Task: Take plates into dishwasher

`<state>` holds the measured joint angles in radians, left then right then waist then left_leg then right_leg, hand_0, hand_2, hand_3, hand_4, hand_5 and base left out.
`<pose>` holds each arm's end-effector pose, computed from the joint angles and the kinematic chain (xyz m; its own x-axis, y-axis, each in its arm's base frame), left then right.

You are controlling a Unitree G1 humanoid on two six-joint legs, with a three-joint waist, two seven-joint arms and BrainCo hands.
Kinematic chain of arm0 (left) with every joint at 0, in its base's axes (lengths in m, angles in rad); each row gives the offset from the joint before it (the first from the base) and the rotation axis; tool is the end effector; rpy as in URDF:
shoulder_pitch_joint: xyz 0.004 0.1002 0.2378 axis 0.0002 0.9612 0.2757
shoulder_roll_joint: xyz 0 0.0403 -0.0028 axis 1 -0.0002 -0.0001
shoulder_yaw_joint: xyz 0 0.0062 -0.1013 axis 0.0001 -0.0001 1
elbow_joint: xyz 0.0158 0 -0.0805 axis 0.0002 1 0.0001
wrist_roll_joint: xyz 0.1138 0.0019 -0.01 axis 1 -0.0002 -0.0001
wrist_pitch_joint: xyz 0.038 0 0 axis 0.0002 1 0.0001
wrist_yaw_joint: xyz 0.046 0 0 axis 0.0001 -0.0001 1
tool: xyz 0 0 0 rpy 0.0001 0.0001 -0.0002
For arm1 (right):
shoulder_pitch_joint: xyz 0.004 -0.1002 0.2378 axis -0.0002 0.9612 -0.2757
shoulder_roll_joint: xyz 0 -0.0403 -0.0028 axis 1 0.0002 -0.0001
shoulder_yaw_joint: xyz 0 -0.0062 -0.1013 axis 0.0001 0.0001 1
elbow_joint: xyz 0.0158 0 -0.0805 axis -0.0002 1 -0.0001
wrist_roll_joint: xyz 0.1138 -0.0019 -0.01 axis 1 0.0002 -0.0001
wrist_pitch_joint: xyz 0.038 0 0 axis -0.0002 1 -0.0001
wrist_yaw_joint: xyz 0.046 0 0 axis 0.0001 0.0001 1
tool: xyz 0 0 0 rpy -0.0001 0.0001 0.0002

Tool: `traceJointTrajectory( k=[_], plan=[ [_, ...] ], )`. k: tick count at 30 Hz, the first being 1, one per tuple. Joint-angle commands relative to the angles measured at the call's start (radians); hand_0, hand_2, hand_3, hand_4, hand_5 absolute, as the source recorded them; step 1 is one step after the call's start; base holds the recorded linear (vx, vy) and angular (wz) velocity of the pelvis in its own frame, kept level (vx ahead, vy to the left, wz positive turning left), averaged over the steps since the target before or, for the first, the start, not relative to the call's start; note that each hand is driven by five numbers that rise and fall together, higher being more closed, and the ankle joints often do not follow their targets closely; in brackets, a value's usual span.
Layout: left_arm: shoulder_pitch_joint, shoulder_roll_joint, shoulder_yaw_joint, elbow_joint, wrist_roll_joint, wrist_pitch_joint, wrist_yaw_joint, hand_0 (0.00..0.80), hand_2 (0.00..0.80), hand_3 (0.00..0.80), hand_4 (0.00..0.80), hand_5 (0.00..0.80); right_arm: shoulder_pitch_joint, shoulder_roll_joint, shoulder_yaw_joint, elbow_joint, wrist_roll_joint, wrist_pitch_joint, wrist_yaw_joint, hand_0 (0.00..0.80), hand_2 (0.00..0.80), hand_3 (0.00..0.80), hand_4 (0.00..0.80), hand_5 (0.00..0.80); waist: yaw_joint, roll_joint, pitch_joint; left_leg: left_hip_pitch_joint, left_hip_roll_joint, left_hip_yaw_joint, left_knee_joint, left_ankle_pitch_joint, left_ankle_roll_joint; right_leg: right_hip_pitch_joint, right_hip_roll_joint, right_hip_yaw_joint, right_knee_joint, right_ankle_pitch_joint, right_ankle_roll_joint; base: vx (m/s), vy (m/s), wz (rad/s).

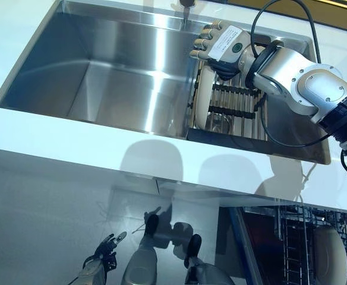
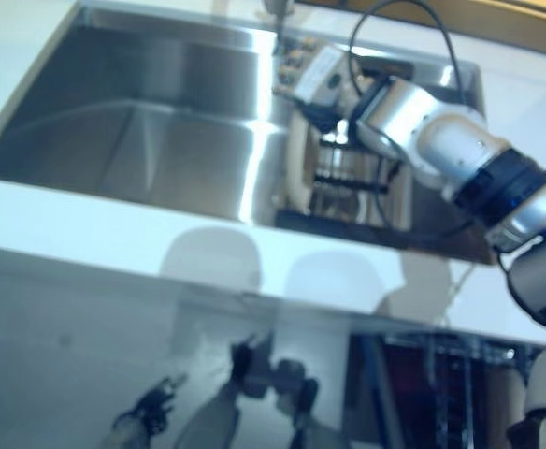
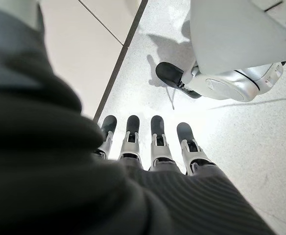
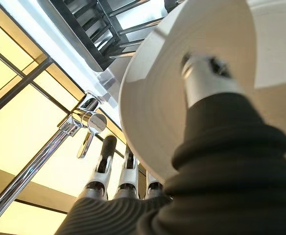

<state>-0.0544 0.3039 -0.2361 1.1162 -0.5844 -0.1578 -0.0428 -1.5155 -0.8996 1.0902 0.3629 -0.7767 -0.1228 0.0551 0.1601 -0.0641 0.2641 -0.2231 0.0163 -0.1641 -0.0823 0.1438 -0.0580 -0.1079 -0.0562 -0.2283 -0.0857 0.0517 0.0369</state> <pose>0.1217 0.2362 -0.1069 0.6119 0.1556 -0.7755 -0.2483 0.9687 -0.0015 0.3309 -0.1273 0.3204 0.7860 0.6065 0.1198 0.5119 -0.5298 -0.6762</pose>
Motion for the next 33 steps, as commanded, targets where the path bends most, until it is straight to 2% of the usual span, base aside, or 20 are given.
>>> traceJointTrajectory(
  k=[1,2,19,25,33],
  plan=[
    [-0.036,0.016,-0.019,-0.001,-0.045,-0.024,-0.003,0.000,0.000,0.000,0.000,0.000,0.056,0.018,0.045,0.026,-0.070,-0.040,0.024,0.612,0.612,0.612,0.612,0.612,0.038,-0.040,0.029,-0.012,-0.024,0.019,-0.005,-0.025,0.015,-0.048,-0.078,-0.007,0.003,0.064,0.069,0.000,0.000,0.00],
    [-0.037,0.018,-0.019,0.001,-0.047,-0.026,-0.006,0.000,0.000,0.000,0.000,0.000,0.056,0.021,0.048,0.029,-0.071,-0.043,0.021,0.800,0.800,0.800,0.800,0.800,0.039,-0.040,0.029,-0.011,-0.025,0.019,-0.005,-0.025,0.016,-0.048,-0.078,-0.010,0.003,0.064,0.069,0.000,0.000,0.00],
    [-0.026,0.021,-0.010,0.002,-0.045,-0.033,-0.008,0.000,0.000,0.000,0.000,0.000,0.015,-0.013,0.053,0.038,-0.069,-0.051,-0.008,0.800,0.800,0.800,0.800,0.800,0.032,-0.053,0.007,-0.001,-0.021,0.025,-0.005,-0.029,0.016,-0.038,-0.075,-0.006,-0.001,0.066,0.072,0.000,0.000,0.00],
    [-0.019,0.030,0.000,0.004,-0.044,-0.031,0.001,0.000,0.000,0.000,0.000,0.000,-0.073,-0.053,0.077,0.014,-0.039,-0.005,-0.043,0.800,0.800,0.800,0.800,0.800,0.017,-0.071,-0.018,0.011,-0.016,0.032,-0.005,-0.033,0.013,-0.028,-0.069,0.004,-0.002,0.064,0.075,0.000,0.000,0.00],
    [0.000,0.019,0.021,0.005,-0.028,-0.033,0.017,0.000,0.000,0.000,0.000,0.000,-0.164,-0.104,0.051,-0.014,0.036,0.073,-0.088,0.800,0.800,0.800,0.800,0.800,-0.007,-0.088,-0.072,0.047,-0.015,0.039,-0.005,-0.045,0.013,0.003,-0.065,0.025,-0.002,0.054,0.077,0.016,-0.005,0.01]
  ],
)
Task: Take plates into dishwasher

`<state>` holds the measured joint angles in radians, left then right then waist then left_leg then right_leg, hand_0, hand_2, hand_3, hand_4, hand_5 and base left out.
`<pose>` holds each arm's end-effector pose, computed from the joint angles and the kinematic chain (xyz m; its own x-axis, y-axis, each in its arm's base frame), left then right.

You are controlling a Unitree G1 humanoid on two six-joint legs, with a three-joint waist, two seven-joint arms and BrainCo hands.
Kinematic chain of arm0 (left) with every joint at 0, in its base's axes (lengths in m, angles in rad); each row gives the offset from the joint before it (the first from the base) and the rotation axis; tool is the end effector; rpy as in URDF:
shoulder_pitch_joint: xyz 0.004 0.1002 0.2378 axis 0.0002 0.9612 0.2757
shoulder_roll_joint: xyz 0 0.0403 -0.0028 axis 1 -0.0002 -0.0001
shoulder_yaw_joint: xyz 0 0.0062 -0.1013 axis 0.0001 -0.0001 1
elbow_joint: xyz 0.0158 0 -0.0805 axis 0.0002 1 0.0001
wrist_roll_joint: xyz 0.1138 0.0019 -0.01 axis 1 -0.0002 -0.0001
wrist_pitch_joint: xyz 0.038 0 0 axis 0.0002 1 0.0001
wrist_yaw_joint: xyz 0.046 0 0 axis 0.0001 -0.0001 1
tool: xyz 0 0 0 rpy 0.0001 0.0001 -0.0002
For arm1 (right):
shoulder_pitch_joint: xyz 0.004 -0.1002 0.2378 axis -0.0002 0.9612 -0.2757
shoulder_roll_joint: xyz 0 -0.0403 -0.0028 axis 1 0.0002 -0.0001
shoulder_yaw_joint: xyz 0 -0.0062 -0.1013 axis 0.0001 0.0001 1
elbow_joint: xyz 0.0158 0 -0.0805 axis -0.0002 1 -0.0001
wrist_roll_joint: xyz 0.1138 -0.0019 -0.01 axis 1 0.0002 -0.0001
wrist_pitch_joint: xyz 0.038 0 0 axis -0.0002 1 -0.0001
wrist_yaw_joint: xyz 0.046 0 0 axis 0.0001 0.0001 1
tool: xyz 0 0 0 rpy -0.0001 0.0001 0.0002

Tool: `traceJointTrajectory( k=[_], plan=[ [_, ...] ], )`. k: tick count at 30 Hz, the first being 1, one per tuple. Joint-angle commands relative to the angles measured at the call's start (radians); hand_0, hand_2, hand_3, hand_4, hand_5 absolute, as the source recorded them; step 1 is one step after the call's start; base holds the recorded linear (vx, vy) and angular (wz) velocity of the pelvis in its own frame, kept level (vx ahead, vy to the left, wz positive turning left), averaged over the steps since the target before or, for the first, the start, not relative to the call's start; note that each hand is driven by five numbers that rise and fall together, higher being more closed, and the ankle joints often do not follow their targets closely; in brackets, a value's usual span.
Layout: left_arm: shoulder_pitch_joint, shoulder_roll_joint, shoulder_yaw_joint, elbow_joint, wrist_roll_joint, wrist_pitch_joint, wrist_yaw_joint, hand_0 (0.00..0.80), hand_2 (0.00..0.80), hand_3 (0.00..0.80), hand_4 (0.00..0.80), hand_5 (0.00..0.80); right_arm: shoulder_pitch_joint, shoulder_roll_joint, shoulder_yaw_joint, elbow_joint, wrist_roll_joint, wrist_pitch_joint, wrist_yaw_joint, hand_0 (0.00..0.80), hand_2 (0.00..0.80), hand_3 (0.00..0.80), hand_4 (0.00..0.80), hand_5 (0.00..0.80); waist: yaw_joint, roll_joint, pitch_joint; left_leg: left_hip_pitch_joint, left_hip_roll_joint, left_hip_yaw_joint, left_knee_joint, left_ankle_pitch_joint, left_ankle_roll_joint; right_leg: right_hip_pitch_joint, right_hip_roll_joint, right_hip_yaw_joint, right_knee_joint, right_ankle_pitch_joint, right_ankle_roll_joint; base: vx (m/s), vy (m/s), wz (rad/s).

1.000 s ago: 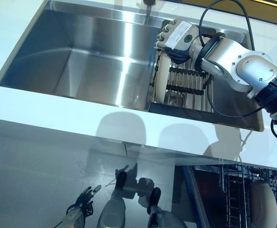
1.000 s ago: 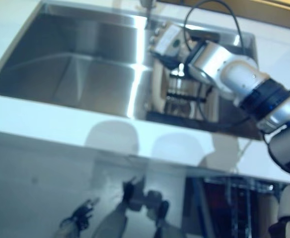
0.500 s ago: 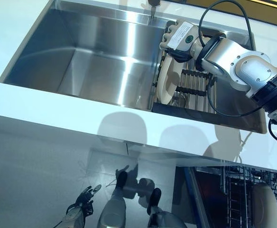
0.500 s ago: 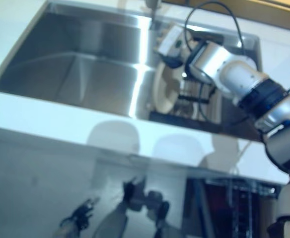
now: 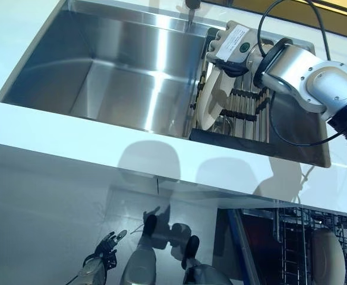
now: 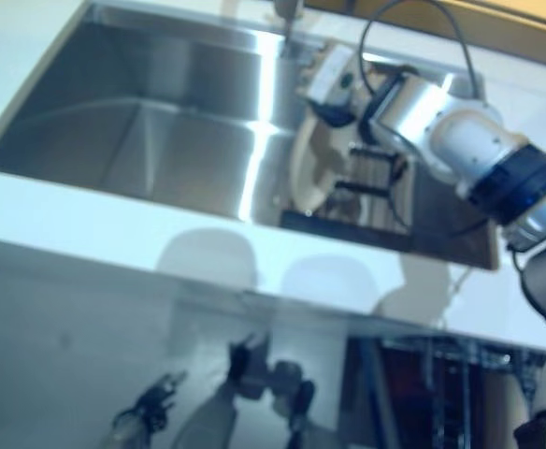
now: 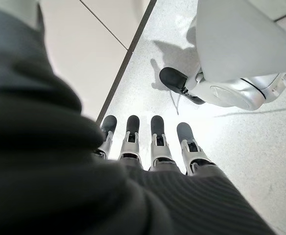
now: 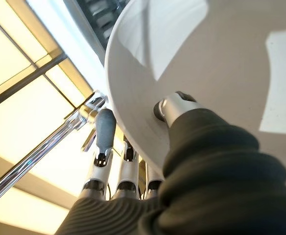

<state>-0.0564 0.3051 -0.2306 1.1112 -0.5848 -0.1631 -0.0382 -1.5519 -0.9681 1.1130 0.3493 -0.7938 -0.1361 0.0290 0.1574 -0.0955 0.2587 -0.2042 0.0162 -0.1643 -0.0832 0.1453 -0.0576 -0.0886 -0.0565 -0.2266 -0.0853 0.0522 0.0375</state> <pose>0.1236 0.2368 -0.1059 0.6205 0.1630 -0.7671 -0.2545 0.9671 -0.0004 0.3264 -0.1413 0.3326 0.7914 0.5939 0.1444 0.5383 -0.5653 -0.6250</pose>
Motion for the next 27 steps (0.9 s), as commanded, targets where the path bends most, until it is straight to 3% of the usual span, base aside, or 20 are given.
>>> traceJointTrajectory(
  k=[1,14,27],
  plan=[
    [0.003,0.017,0.018,0.011,-0.022,-0.025,0.014,0.000,0.000,0.000,0.000,0.000,-0.134,-0.040,0.026,0.002,0.062,0.087,-0.061,0.800,0.800,0.800,0.800,0.800,-0.005,-0.057,-0.075,0.034,-0.016,0.038,-0.004,-0.048,0.013,-0.011,-0.065,0.024,-0.002,0.051,0.076,0.041,-0.014,0.01],
    [0.022,0.013,0.009,0.032,0.027,-0.012,0.009,0.000,0.000,0.000,0.000,0.000,-0.162,-0.046,-0.005,0.080,0.185,0.160,-0.077,0.800,0.800,0.800,0.800,0.800,-0.012,-0.044,-0.165,0.111,-0.014,0.045,-0.004,-0.082,0.015,0.059,-0.071,0.033,-0.002,0.025,0.076,0.030,-0.007,0.00],
    [0.040,-0.007,0.005,0.052,0.058,-0.005,0.001,0.000,0.000,0.000,0.000,0.000,-0.137,-0.067,-0.039,0.156,0.292,0.201,-0.066,0.800,0.800,0.800,0.800,0.800,-0.038,-0.035,-0.237,0.184,-0.004,0.078,-0.004,-0.110,0.012,0.115,-0.069,0.059,-0.002,0.008,0.077,0.046,0.007,-0.10]
  ],
)
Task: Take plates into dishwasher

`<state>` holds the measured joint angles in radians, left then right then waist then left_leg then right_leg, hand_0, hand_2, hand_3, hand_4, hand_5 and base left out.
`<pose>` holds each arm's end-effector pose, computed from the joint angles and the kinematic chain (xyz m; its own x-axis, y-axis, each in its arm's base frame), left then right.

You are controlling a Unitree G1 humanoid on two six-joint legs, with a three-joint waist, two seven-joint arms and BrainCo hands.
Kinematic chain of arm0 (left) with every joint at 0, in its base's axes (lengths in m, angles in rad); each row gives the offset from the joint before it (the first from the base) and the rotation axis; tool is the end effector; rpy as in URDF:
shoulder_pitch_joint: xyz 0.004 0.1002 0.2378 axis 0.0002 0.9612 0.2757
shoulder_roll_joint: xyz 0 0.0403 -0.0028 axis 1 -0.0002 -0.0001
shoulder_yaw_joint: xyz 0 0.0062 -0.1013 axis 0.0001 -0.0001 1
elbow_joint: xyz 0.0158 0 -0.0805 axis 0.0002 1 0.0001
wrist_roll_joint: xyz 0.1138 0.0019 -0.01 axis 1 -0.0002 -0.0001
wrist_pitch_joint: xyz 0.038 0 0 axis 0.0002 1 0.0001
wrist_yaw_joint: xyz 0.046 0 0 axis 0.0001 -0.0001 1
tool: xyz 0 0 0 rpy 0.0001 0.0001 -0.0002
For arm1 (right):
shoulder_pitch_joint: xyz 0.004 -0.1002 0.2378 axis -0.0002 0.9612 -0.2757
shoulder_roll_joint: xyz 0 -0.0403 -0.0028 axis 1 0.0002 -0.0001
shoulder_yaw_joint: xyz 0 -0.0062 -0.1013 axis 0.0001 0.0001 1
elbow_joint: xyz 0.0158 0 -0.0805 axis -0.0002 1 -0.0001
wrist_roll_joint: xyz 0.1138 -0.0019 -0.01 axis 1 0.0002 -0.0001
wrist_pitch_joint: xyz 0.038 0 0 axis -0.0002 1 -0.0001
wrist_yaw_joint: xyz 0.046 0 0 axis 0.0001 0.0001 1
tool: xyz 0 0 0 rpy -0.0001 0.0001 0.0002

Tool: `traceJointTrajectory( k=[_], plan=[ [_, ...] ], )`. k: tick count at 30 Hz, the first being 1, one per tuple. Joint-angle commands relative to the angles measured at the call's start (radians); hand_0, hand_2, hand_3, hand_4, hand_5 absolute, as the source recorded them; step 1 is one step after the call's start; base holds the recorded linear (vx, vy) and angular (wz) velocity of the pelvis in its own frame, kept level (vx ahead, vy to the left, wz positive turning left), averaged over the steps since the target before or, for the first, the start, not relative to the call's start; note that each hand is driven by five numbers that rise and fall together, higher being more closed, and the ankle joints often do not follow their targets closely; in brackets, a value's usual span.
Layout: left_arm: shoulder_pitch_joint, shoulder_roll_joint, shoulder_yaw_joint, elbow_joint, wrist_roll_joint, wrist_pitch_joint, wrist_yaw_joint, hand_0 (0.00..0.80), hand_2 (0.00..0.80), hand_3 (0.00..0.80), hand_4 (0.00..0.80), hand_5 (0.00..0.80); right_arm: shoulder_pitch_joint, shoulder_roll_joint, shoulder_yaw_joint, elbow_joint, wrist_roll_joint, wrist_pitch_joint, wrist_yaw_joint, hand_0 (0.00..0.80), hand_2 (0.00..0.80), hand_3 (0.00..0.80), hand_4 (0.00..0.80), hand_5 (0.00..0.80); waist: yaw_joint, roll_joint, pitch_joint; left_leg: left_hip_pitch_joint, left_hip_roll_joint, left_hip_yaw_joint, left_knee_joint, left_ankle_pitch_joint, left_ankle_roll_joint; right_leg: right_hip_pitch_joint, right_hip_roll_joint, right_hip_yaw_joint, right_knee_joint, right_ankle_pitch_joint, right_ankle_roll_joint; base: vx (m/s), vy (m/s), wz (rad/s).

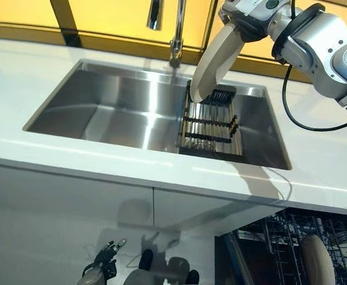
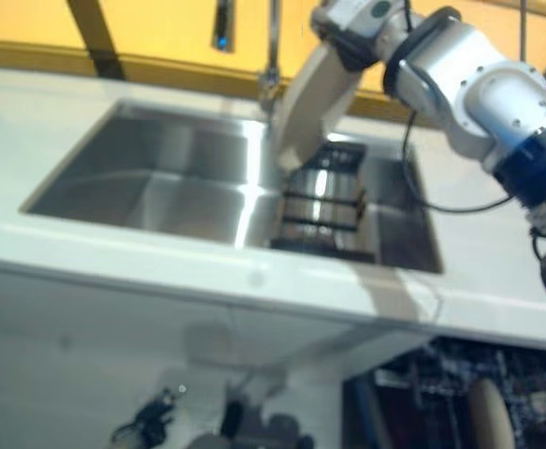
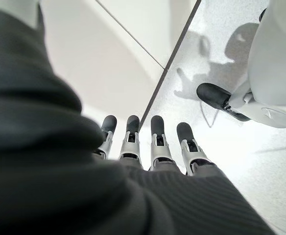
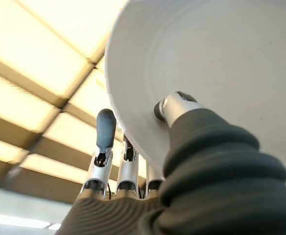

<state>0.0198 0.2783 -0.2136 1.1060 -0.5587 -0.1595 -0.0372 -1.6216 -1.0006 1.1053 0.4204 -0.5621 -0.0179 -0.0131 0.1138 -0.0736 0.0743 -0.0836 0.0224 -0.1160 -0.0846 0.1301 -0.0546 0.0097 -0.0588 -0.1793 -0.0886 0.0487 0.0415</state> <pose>0.0963 0.2307 -0.1154 0.5619 0.1575 -0.8121 -0.2671 0.9637 0.0021 0.3256 -0.1607 0.3636 0.8125 0.4740 0.3394 0.5412 -0.3970 -0.7412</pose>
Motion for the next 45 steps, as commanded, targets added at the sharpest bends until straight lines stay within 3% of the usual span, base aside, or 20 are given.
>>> traceJointTrajectory(
  k=[1,4,12,17,22,27,38,45],
  plan=[
    [-0.038,0.020,-0.012,0.060,0.036,-0.006,-0.003,0.000,0.000,0.000,0.000,0.000,-0.050,-0.040,-0.053,0.100,0.086,0.106,-0.026,0.800,0.800,0.800,0.800,0.800,0.000,-0.057,-0.060,0.070,-0.009,0.034,-0.003,-0.097,0.009,0.021,-0.066,0.017,0.001,0.011,0.074,0.021,-0.002,-0.17],
    [-0.043,0.024,-0.014,0.063,0.040,0.001,-0.005,0.000,0.000,0.000,0.000,0.000,-0.030,-0.047,-0.080,0.125,0.166,0.156,-0.020,0.800,0.800,0.800,0.800,0.800,-0.007,-0.058,-0.069,0.081,-0.006,0.044,-0.003,-0.101,0.007,0.027,-0.064,0.024,0.001,0.010,0.074,0.010,-0.001,-0.06],
    [-0.045,0.027,-0.025,0.078,0.054,0.004,-0.026,0.000,0.000,0.000,0.000,0.000,0.014,-0.049,-0.139,0.214,0.295,0.211,-0.007,0.800,0.800,0.800,0.800,0.800,-0.027,-0.061,-0.079,0.108,0.000,0.067,-0.003,-0.111,0.006,0.041,-0.054,0.050,0.001,0.011,0.070,0.013,0.002,-0.10],
    [-0.044,0.030,-0.037,0.079,0.063,0.006,-0.034,0.000,0.000,0.000,0.000,0.000,0.025,-0.076,-0.149,0.275,0.325,0.226,-0.032,0.800,0.800,0.800,0.800,0.800,-0.038,-0.063,-0.080,0.116,0.004,0.083,-0.003,-0.118,0.006,0.041,-0.049,0.066,0.001,0.012,0.071,-0.002,-0.008,-0.14],
    [-0.037,0.036,-0.037,0.083,0.066,0.007,-0.046,0.000,0.000,0.000,0.000,0.000,0.036,-0.111,-0.168,0.332,0.364,0.307,-0.055,0.800,0.800,0.800,0.800,0.800,-0.058,-0.063,-0.084,0.126,0.008,0.104,-0.003,-0.122,0.005,0.040,-0.043,0.089,0.001,0.018,0.071,0.013,0.005,-0.09],
    [-0.046,0.041,-0.049,0.084,0.058,0.011,-0.048,0.000,0.000,0.000,0.000,0.000,0.028,-0.149,-0.170,0.418,0.373,0.335,-0.071,0.800,0.800,0.800,0.800,0.800,-0.074,-0.062,-0.086,0.133,0.012,0.120,-0.003,-0.126,0.006,0.039,-0.040,0.106,0.001,0.021,0.073,0.007,0.006,-0.20],
    [-0.047,0.055,-0.051,0.099,0.066,0.007,-0.069,0.000,0.000,0.000,0.000,0.000,0.030,-0.294,-0.148,0.583,0.345,0.294,-0.061,0.800,0.800,0.800,0.800,0.800,-0.112,-0.063,-0.088,0.150,0.023,0.146,-0.003,-0.133,0.008,0.041,-0.032,0.143,0.001,0.024,0.076,0.021,0.005,-0.10],
    [-0.046,0.063,-0.040,0.107,0.081,0.007,-0.080,0.000,0.000,0.000,0.000,0.000,0.102,-0.362,-0.211,0.612,0.393,0.278,-0.057,0.800,0.800,0.800,0.800,0.800,-0.140,-0.060,-0.085,0.151,0.031,0.168,-0.003,-0.131,0.006,0.033,-0.028,0.167,0.001,0.030,0.080,0.014,-0.014,-0.13]
  ],
)
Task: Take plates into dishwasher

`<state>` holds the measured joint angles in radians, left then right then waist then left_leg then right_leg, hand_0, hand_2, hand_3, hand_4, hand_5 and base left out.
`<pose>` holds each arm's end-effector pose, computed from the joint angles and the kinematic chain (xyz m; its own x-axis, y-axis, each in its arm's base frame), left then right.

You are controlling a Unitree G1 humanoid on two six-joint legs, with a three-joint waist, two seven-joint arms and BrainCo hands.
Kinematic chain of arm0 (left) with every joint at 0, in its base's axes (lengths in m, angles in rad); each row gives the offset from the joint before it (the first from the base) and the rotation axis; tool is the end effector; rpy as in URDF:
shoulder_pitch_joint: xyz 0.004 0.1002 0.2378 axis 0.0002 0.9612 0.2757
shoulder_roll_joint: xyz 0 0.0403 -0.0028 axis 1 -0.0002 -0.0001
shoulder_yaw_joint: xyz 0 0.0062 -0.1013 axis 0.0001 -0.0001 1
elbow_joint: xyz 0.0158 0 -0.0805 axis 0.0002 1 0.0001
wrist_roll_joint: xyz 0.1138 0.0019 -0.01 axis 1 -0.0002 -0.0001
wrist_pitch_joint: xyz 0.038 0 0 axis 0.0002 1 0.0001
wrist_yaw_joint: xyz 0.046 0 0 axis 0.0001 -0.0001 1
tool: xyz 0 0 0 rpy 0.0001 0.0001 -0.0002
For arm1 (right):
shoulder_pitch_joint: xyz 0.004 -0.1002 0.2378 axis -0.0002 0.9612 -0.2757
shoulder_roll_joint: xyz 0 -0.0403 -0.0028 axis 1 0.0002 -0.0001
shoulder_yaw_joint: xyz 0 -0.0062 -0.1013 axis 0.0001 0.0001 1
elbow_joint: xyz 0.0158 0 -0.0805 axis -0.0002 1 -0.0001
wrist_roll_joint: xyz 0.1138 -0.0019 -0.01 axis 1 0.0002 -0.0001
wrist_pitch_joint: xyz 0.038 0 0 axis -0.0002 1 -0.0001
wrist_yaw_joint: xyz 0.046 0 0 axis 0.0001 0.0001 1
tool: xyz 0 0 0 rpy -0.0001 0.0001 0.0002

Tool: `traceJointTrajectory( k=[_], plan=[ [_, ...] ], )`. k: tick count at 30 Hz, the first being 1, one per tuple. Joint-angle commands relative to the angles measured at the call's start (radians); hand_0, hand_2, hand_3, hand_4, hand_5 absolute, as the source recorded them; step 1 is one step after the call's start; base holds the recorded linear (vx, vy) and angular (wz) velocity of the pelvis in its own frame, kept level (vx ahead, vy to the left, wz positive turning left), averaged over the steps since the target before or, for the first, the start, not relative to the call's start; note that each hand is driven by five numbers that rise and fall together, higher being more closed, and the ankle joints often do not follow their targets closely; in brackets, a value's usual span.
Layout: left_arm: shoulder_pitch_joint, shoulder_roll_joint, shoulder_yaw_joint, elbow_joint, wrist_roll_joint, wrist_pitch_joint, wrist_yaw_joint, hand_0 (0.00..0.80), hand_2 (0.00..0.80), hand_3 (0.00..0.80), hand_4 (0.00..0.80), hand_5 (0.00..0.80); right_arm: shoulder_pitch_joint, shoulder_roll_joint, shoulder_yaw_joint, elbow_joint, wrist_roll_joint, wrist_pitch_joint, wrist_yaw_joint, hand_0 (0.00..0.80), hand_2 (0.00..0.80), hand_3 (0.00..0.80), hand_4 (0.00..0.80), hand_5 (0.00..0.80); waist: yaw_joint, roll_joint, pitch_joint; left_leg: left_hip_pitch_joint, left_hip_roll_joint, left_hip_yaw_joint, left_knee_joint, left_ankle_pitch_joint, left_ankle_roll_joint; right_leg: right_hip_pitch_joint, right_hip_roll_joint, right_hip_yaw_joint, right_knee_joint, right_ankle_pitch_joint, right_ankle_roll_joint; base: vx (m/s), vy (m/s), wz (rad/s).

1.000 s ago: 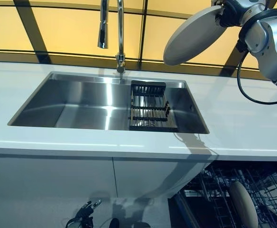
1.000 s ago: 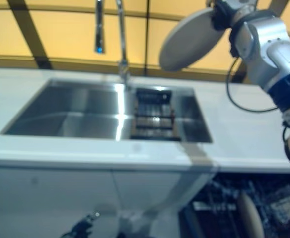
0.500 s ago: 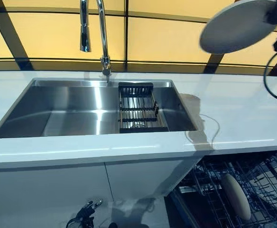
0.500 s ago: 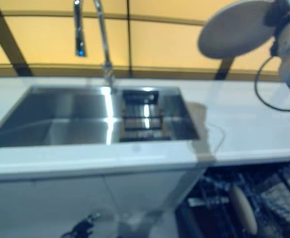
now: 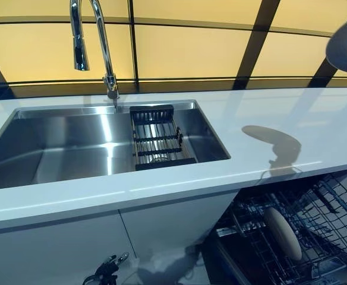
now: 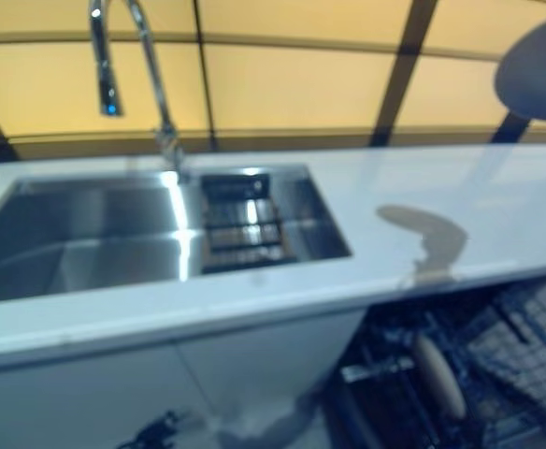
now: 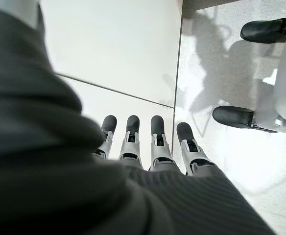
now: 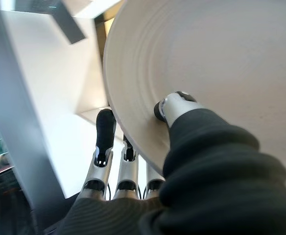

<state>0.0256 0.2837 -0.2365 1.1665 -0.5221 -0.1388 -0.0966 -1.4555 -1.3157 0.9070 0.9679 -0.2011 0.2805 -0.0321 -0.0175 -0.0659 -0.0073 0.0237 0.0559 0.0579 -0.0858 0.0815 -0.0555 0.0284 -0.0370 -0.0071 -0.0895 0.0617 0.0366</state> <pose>0.0823 0.2339 -0.1202 0.5014 0.1031 -0.8591 -0.1999 0.9798 0.0009 0.2713 -0.3827 0.3603 0.6815 -0.6257 0.3796 0.3842 -0.1356 -0.9133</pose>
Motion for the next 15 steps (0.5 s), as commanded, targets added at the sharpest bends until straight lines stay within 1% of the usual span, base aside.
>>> traceJointTrajectory(
  k=[1,6,9,13,15],
  plan=[
    [-0.052,0.058,-0.014,0.048,0.049,-0.015,-0.025,0.000,0.000,0.000,0.000,0.000,-0.025,-0.064,-0.051,0.071,0.041,-0.024,-0.030,0.800,0.800,0.800,0.800,0.800,-0.017,-0.066,-0.002,0.044,-0.001,0.001,-0.001,-0.083,0.006,0.011,-0.050,-0.001,0.002,0.020,0.087,0.003,-0.013,-0.04],
    [-0.056,0.055,-0.009,0.054,0.066,-0.019,-0.033,0.000,0.000,0.000,0.000,0.000,0.087,-0.094,-0.164,0.112,0.070,-0.026,-0.004,0.800,0.800,0.800,0.800,0.800,-0.037,-0.062,0.003,0.051,0.003,0.021,-0.001,-0.084,0.008,0.008,-0.048,0.015,0.002,0.024,0.088,0.010,-0.010,-0.16],
    [-0.062,0.050,-0.007,0.057,0.070,-0.022,-0.032,0.000,0.000,0.000,0.000,0.000,0.171,-0.105,-0.244,0.126,0.084,-0.005,0.033,0.800,0.800,0.800,0.800,0.800,-0.051,-0.060,0.007,0.054,0.005,0.033,-0.001,-0.085,0.009,0.004,-0.047,0.027,0.002,0.028,0.088,0.002,-0.008,-0.10],
    [-0.067,0.049,-0.004,0.060,0.075,-0.026,-0.035,0.000,0.000,0.000,0.000,0.000,0.276,-0.117,-0.337,0.127,0.077,-0.012,0.078,0.800,0.800,0.800,0.800,0.800,-0.070,-0.058,0.016,0.059,0.009,0.047,-0.001,-0.087,0.008,0.000,-0.046,0.040,0.002,0.033,0.088,-0.004,-0.001,-0.10],
    [-0.070,0.048,-0.003,0.061,0.077,-0.025,-0.034,0.000,0.000,0.000,0.000,0.000,0.322,-0.114,-0.370,0.118,0.084,0.000,0.105,0.800,0.800,0.800,0.800,0.800,-0.078,-0.057,0.021,0.059,0.011,0.053,-0.001,-0.087,0.008,-0.003,-0.046,0.046,0.002,0.035,0.088,-0.004,0.000,-0.02]
  ],
)
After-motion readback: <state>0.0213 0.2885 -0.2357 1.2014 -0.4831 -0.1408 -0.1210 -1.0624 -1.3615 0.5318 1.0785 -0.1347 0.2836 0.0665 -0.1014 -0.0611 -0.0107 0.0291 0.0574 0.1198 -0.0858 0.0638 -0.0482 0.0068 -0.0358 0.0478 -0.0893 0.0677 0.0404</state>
